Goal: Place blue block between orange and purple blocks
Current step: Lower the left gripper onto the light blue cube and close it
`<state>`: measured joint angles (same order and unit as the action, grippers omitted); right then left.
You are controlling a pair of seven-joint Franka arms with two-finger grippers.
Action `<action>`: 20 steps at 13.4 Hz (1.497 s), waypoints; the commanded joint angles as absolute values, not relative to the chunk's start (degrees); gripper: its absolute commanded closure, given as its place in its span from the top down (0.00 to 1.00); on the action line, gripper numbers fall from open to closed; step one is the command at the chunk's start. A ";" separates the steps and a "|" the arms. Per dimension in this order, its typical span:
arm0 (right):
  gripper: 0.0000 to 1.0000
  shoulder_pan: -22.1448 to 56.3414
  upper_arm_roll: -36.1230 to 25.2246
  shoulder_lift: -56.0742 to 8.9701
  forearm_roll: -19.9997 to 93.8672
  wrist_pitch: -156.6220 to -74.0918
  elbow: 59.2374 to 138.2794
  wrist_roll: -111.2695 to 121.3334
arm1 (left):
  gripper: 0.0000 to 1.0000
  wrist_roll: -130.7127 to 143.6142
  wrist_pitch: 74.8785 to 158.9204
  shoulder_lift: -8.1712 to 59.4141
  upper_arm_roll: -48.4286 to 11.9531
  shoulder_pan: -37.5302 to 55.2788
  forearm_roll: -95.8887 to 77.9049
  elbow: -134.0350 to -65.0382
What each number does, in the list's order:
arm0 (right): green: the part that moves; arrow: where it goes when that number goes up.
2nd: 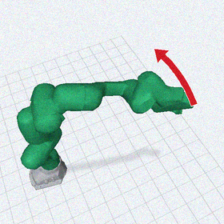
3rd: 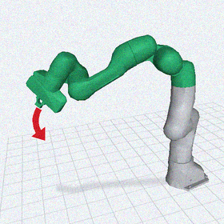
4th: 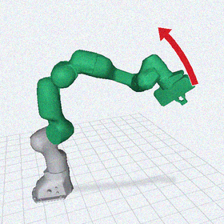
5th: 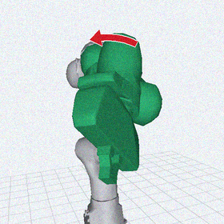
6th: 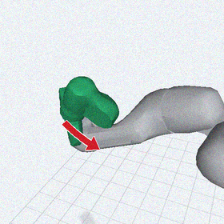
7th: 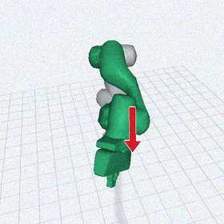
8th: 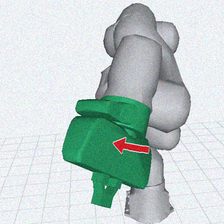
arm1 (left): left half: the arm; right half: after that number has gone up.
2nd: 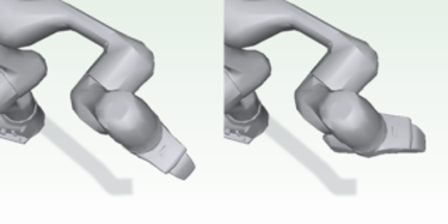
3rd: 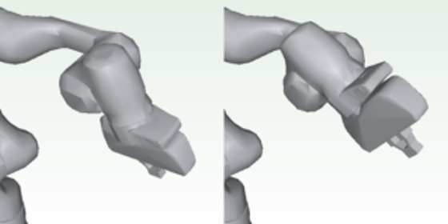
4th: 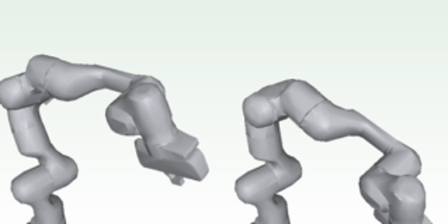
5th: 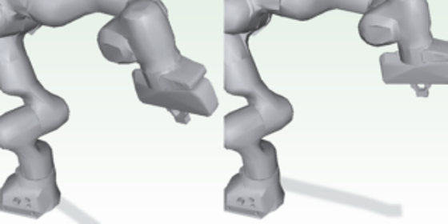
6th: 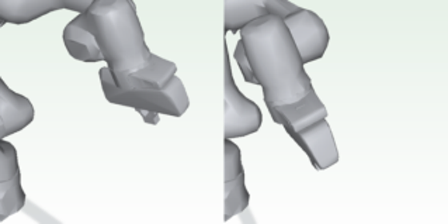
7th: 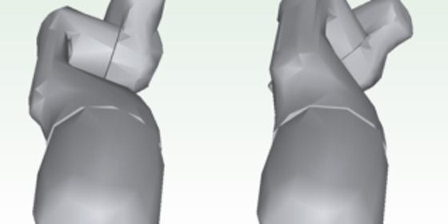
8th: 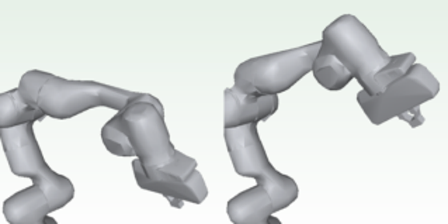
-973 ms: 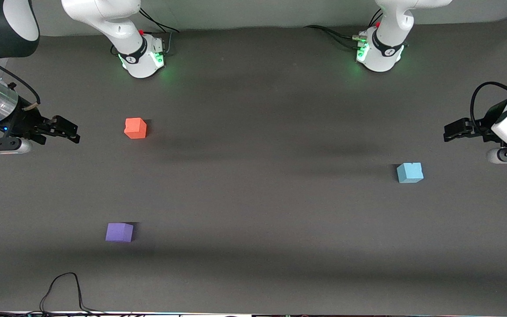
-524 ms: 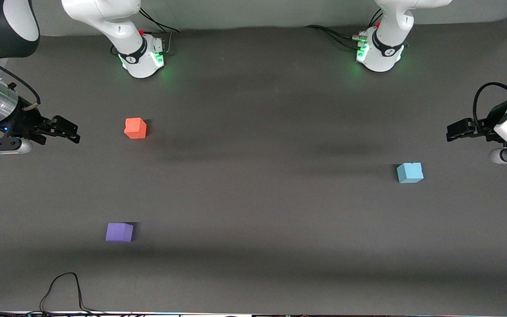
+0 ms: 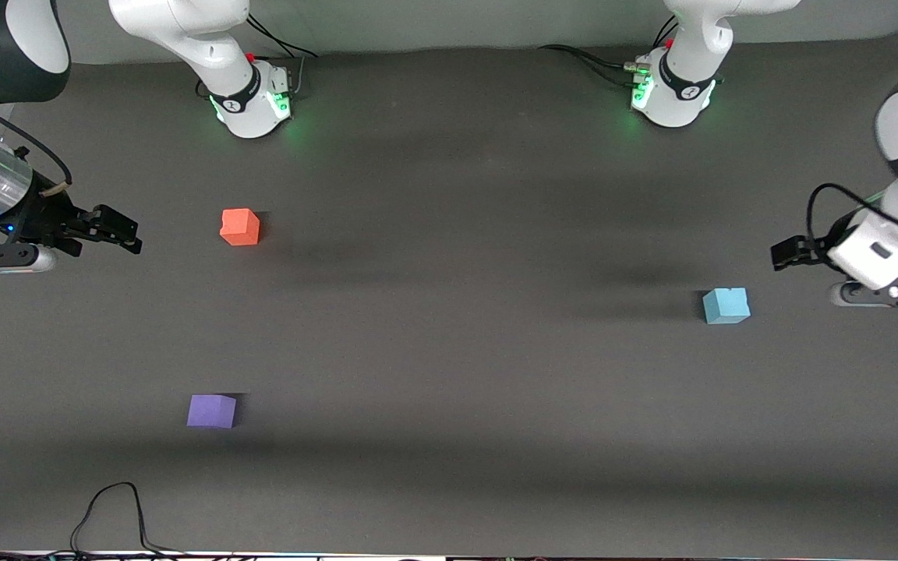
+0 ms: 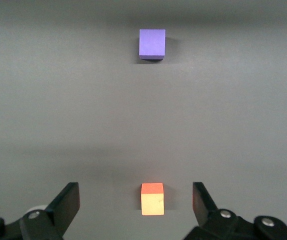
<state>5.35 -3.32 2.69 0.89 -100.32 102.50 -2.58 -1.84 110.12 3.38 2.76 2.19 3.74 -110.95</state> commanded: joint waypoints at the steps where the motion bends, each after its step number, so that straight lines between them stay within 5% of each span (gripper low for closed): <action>1: 1.00 5.45 -3.52 2.37 0.35 -100.55 101.78 -1.49 | 1.00 -2.72 124.48 0.09 2.64 0.89 4.66 -124.32; 8: 1.00 5.45 -3.96 2.37 0.26 -100.46 101.78 -1.41 | 1.00 -2.99 155.10 12.99 2.72 -0.70 4.75 -136.23; 13: 1.00 5.45 -3.96 2.37 0.26 -100.46 101.87 -0.62 | 1.00 -1.68 159.61 18.80 2.55 -1.06 4.57 -135.62; 20: 1.00 5.45 -3.96 2.29 0.35 -100.46 101.87 0.26 | 0.74 1.58 157.33 20.48 2.37 -0.35 3.96 -131.32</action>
<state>5.34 -3.72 2.61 0.89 -100.35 102.51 -1.10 0.00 159.03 19.31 2.49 -0.71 3.89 -133.58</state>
